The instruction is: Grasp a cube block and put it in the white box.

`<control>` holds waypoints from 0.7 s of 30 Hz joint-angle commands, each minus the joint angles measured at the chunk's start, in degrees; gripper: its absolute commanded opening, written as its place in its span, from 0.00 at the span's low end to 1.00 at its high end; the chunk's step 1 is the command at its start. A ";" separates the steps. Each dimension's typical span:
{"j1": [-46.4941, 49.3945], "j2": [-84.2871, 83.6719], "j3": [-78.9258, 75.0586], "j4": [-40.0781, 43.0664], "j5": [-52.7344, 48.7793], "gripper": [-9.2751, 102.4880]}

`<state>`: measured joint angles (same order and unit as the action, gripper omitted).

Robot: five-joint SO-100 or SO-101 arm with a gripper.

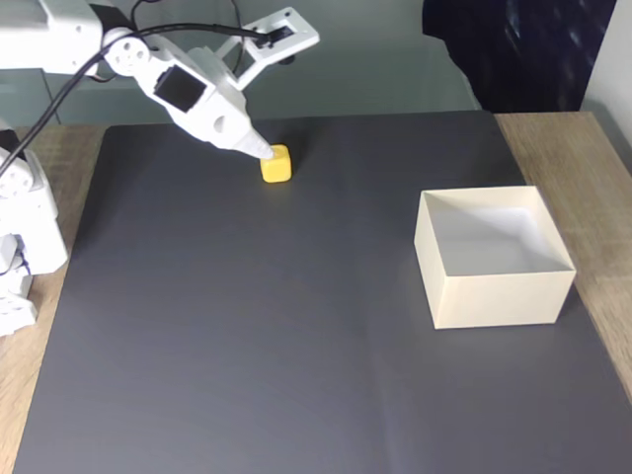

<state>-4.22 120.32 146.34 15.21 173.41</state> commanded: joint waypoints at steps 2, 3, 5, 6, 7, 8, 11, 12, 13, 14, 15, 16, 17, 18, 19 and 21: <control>0.53 -4.48 -5.19 -2.11 -0.79 0.34; 0.53 -5.71 -5.71 -2.64 -0.79 0.34; 0.53 -8.00 -6.59 -3.69 -0.88 0.33; 0.53 -9.14 -6.94 -4.48 -0.88 0.33; 0.44 -10.46 -7.47 -4.92 -1.05 0.33; 0.35 -11.87 -8.09 -5.36 -1.23 0.32; 0.18 -14.85 -9.67 -6.50 -1.41 0.31; 0.09 -15.91 -10.02 -6.77 -1.58 0.31; 0.00 -16.88 -10.37 -6.94 -2.11 0.31; -0.18 -17.67 -10.46 -7.56 -2.11 0.31; -0.35 -18.46 -10.55 -8.00 -2.11 0.31; -0.70 -19.25 -10.72 -8.35 -2.20 0.31; -0.97 -20.13 -10.99 -8.79 -2.20 0.31; -1.32 -20.92 -11.16 -9.14 -2.20 0.31; -1.67 -21.71 -11.43 -9.67 -2.37 0.31; -2.20 -23.55 -12.13 -10.72 -2.37 0.31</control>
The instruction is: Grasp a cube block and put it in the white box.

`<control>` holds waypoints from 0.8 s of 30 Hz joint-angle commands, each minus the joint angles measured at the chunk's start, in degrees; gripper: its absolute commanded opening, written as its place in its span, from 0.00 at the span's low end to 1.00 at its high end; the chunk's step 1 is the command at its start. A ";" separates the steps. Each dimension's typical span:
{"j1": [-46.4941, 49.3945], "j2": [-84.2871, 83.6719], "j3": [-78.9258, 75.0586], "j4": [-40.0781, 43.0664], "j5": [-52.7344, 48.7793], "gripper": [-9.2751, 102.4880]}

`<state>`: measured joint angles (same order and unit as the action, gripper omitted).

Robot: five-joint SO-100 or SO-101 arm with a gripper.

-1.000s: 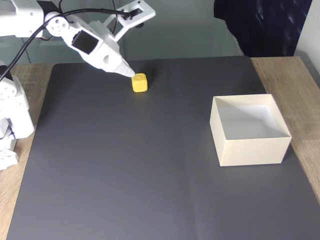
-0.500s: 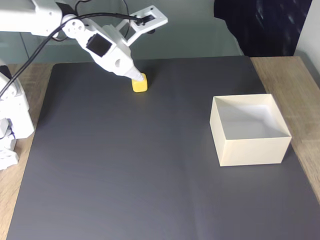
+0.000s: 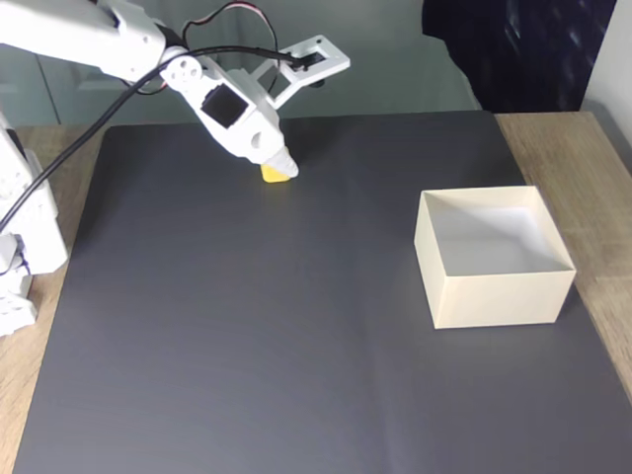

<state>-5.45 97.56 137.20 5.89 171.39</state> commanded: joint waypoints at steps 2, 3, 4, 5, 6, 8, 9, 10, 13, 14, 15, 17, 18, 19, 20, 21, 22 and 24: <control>-1.67 -2.46 -4.04 -1.76 -0.70 0.31; -2.11 -3.08 -4.48 -1.85 -0.97 0.31; -2.55 -3.69 -4.66 -1.85 -1.32 0.31; -2.90 -4.04 -4.66 -2.02 -1.41 0.31; -3.43 -4.39 -4.66 -2.29 -1.58 0.31; -4.39 -5.45 -4.92 -2.72 -2.11 0.31; -4.75 -5.98 -5.10 -2.90 -2.20 0.31; -5.01 -6.50 -5.19 -3.08 -2.20 0.31; -5.36 -7.91 -5.45 -3.43 -2.29 0.30; -5.36 -8.26 -5.45 -3.43 -2.37 0.29; -5.36 -8.53 -5.45 -3.43 -2.46 0.29; -5.27 -9.05 -5.45 -3.96 -2.29 0.29; -5.27 -9.23 -5.45 -4.13 -2.29 0.29; -5.27 -9.40 -5.62 -4.22 -2.20 0.29; -5.27 -9.49 -5.71 -4.31 -2.20 0.29; -5.36 -9.49 -5.71 -4.31 -2.02 0.28; -5.36 -9.49 -5.71 -4.22 -1.93 0.28; -5.63 -9.14 -5.71 -3.34 -1.58 0.25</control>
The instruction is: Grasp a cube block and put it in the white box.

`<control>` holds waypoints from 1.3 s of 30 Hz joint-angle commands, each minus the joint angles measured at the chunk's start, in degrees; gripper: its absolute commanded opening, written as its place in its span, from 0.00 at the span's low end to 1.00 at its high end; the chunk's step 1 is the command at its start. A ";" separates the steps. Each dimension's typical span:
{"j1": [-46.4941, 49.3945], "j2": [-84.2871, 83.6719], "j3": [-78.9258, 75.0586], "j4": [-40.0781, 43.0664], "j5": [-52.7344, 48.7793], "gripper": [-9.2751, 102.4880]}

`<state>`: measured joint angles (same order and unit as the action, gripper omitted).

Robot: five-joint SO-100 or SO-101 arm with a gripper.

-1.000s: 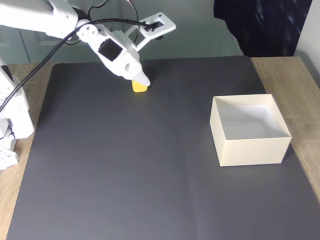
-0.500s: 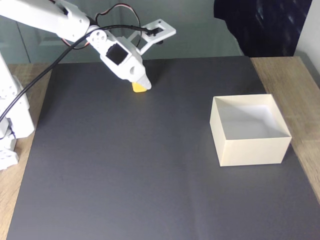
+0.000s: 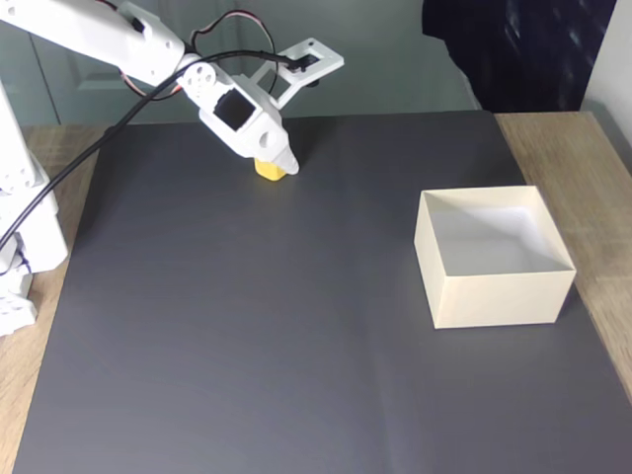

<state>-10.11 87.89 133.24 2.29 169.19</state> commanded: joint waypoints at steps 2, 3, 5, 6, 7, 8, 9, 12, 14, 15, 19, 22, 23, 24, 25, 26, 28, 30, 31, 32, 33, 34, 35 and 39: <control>-1.14 0.79 -1.85 1.32 1.32 0.21; -1.32 0.97 -1.85 2.02 1.85 0.19; -1.76 1.14 -2.20 4.13 2.29 0.11; -2.02 1.23 -2.20 4.66 2.29 0.08; -2.20 1.23 -2.29 5.10 2.20 0.08; -2.37 1.14 -2.64 5.98 2.29 0.08; -2.55 0.97 -2.72 6.50 2.55 0.08; -2.72 1.14 -2.72 7.29 3.34 0.08; -2.72 1.58 -2.72 7.73 3.52 0.08; -2.72 1.93 -2.72 7.91 3.60 0.08; -2.20 4.13 -2.90 8.09 3.52 0.08; -1.49 6.42 -2.99 7.73 3.96 0.08; -1.14 7.21 -2.99 7.12 3.96 0.08; -0.79 7.91 -3.25 6.94 4.04 0.08; -0.35 8.70 -3.69 6.68 4.57 0.08; 0.00 9.49 -3.69 5.54 5.01 0.08; 0.79 10.63 -5.01 5.71 5.71 0.08; 1.85 11.60 -6.59 4.92 6.33 0.08; 2.55 11.95 -7.65 4.83 6.68 0.08; 3.25 12.22 -8.61 4.48 6.94 0.08; 4.04 12.48 -9.67 4.22 7.12 0.08; 4.83 12.92 -10.63 3.96 7.38 0.08; 5.71 13.36 -11.60 3.52 7.65 0.08; 9.49 14.24 -15.64 3.08 8.88 0.08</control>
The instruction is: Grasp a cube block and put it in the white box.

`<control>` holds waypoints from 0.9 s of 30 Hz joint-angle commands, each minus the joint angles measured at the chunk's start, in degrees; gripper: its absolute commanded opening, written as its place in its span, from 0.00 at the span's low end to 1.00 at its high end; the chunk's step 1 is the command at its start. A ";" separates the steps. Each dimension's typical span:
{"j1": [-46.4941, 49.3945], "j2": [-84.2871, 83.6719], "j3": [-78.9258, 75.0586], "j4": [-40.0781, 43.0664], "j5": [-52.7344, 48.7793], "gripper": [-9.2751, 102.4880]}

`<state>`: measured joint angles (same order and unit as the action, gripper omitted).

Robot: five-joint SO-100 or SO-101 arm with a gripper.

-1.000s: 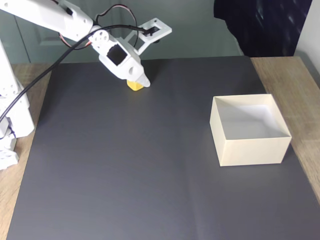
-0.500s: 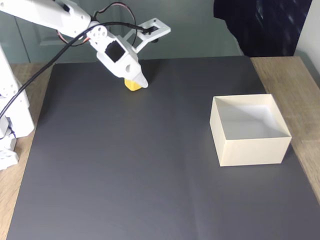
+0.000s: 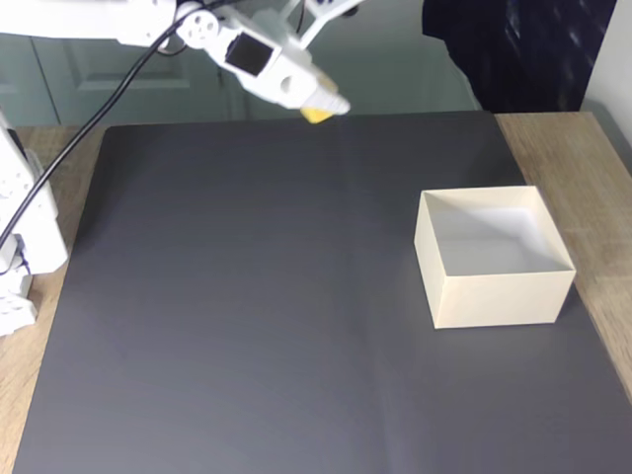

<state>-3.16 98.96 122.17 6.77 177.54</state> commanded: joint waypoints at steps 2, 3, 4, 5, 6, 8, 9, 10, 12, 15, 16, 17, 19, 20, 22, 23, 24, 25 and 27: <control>4.48 3.08 -6.68 -2.20 1.23 0.08; 5.36 3.08 -7.82 -2.55 1.58 0.08; 6.24 3.08 -8.79 -3.25 2.02 0.08; 7.12 3.08 -9.93 -3.87 2.46 0.08; 7.82 3.08 -11.07 -4.48 2.99 0.08; 9.32 3.08 -12.83 -6.59 3.25 0.08; 9.93 3.16 -13.54 -7.73 3.43 0.08; 10.55 3.16 -14.68 -8.17 3.96 0.08; 11.69 3.25 -16.35 -9.14 4.31 0.08; 13.62 4.13 -18.28 -9.76 4.57 0.08; 14.41 4.66 -18.63 -9.76 4.48 0.08; 15.29 5.10 -18.81 -9.76 4.48 0.08; 17.31 5.89 -18.98 -9.76 4.48 0.08; 18.46 6.15 -18.98 -9.76 4.31 0.08; 21.18 6.42 -18.98 -9.67 4.04 0.08; 22.50 6.42 -18.98 -9.67 3.87 0.08; 23.82 6.24 -19.25 -9.76 3.87 0.08; 25.14 5.89 -19.69 -9.76 3.87 0.08; 27.42 4.66 -21.18 -9.76 3.87 0.08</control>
<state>21.45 102.30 105.47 -1.76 181.67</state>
